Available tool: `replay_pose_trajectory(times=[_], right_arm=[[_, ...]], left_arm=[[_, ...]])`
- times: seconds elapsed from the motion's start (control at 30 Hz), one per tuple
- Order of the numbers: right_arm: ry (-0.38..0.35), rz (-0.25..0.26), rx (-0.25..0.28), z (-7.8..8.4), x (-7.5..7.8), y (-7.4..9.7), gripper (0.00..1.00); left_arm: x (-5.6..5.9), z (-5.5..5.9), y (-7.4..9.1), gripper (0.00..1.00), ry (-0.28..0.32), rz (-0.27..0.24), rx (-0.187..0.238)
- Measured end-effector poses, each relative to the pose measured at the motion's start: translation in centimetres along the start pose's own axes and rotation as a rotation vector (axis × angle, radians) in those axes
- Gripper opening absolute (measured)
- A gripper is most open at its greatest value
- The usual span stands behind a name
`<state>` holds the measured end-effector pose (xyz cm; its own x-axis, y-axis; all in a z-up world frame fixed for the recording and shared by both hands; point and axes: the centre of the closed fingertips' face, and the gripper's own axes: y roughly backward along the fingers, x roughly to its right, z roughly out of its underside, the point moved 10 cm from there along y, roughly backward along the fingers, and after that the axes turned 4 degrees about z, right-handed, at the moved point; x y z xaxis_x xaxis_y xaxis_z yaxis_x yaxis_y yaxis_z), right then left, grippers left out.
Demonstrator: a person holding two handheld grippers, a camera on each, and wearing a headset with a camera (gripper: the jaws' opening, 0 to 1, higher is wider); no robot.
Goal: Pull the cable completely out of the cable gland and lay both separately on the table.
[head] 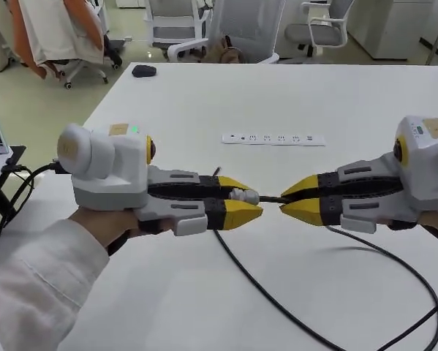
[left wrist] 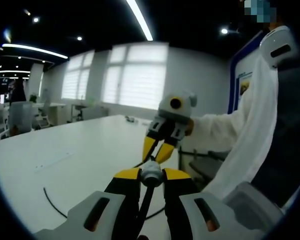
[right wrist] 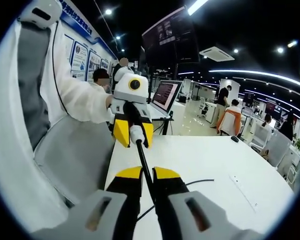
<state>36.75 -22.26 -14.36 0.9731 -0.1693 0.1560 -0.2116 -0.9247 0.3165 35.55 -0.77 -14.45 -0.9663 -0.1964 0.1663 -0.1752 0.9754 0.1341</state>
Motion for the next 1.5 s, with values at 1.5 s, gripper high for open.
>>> replay_pose_trajectory(times=[1.5], right_arm=[[0.001,0.023,0.062,-1.0,-0.9,1.2,0.19]], left_arm=[[1.3,-0.6,-0.5,0.18,-0.042,0.041,-0.005]])
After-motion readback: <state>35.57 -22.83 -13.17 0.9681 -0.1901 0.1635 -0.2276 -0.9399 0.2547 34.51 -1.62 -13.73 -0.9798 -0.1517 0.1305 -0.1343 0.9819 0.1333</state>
